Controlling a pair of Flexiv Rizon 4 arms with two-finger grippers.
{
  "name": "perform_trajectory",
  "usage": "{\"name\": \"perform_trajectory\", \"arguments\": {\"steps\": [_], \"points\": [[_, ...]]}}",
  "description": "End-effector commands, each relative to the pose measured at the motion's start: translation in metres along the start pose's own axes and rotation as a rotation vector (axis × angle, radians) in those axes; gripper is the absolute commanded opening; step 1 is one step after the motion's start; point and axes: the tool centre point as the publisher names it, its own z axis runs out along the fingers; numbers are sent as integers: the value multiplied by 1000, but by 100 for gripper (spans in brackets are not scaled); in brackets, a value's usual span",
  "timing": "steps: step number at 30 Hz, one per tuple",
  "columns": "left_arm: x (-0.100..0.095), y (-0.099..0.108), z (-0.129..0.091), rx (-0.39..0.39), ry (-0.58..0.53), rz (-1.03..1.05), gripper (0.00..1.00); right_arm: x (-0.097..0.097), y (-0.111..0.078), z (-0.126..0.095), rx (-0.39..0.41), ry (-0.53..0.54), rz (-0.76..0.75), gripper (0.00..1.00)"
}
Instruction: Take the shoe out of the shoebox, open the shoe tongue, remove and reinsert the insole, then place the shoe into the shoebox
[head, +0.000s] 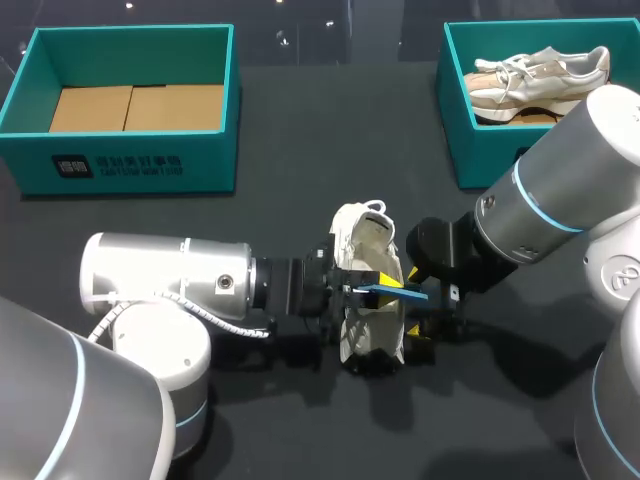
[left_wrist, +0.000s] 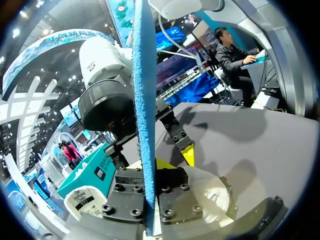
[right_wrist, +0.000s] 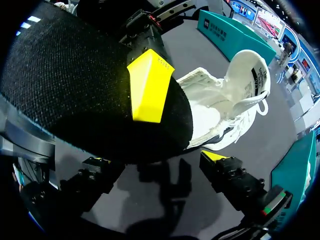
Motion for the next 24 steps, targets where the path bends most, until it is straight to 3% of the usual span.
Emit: {"name": "perform_trajectory", "arguments": {"steps": [1, 24], "points": [[0, 7, -2, 2, 7, 14, 0, 1, 0, 1, 0, -2, 0, 100], [2, 33, -7, -30, 17, 103, 0, 1, 0, 1, 0, -2, 0, 100]]}}
